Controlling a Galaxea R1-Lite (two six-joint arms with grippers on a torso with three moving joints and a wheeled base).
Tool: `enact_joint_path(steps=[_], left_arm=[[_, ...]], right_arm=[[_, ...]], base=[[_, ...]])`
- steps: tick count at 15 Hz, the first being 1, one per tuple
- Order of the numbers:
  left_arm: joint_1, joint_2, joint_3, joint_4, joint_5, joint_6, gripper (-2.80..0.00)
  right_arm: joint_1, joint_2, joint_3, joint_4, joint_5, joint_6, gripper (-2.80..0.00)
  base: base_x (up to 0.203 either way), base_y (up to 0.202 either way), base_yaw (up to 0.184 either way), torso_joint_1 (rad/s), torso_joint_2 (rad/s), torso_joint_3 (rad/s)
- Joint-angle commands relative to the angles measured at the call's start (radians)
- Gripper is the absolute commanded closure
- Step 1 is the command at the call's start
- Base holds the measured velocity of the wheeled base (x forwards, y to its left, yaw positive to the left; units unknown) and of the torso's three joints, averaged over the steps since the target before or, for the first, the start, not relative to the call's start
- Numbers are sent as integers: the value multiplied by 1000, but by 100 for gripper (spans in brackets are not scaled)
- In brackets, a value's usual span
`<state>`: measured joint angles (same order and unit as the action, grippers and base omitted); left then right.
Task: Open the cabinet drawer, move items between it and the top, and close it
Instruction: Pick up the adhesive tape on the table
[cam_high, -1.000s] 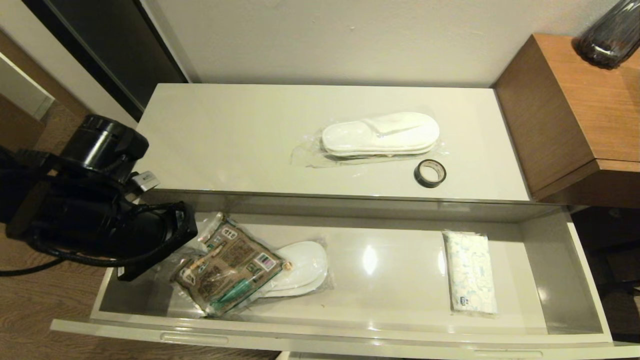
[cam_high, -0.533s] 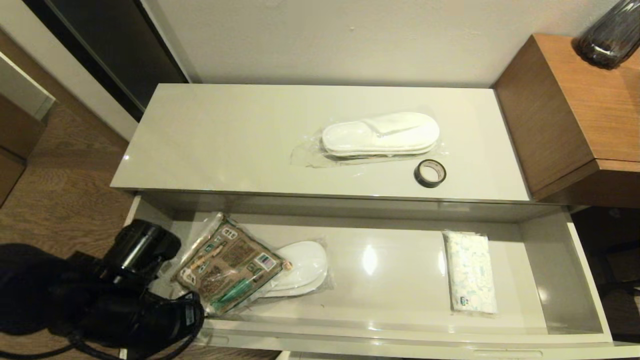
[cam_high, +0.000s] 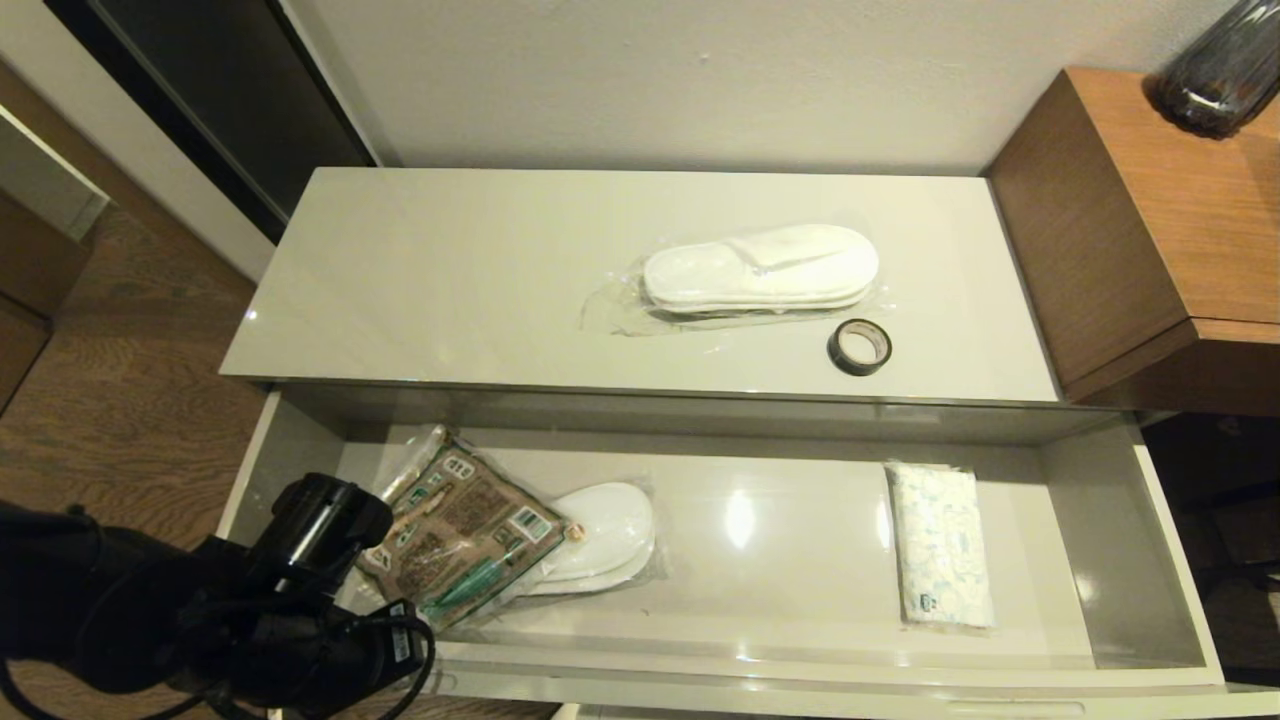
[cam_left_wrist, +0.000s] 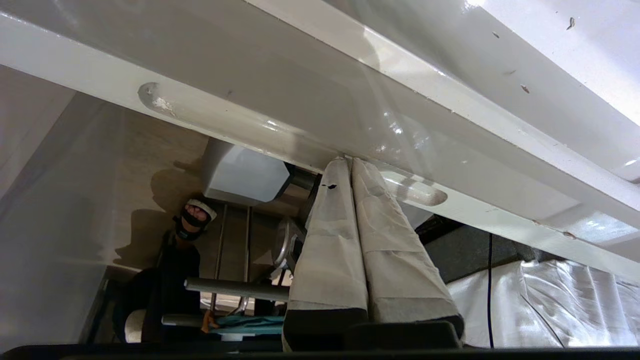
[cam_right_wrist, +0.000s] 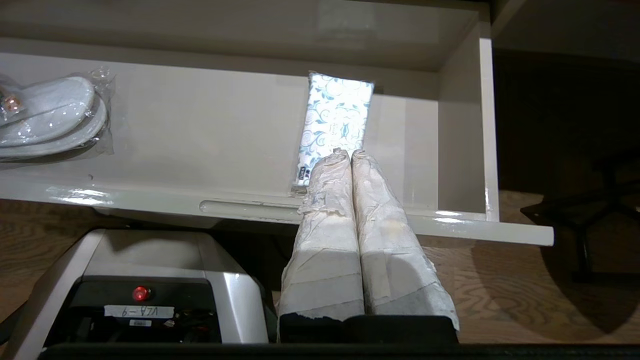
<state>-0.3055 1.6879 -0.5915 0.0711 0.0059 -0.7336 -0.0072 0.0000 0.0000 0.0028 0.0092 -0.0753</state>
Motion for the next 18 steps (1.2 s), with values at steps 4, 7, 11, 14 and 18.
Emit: enact_joint_path(steps=[4,7,11,14,18], left_arm=[[19,-343,-118,185,-19,29,0],[10,-585,-160,370,-18,73,0],[31,-768,-340,750,29,99,0],[136,-1078,-552,1170,89,211,0],[307,-1436,-532,1404,159,479,0]], right_arm=[[0,2,0,0,2,-1,0],[0,2,0,0,5,-4,0],[1,0,0,0,5,-8,0],[0,0,0,-4,12,-43,0],[1,0,0,-4,12,-43,0]], base=[[0,0,0,0,0,0],[0,0,0,0,0,0],[0,0,0,0,0,0],[0,0,0,0,0,0],[0,0,0,0,0,0]])
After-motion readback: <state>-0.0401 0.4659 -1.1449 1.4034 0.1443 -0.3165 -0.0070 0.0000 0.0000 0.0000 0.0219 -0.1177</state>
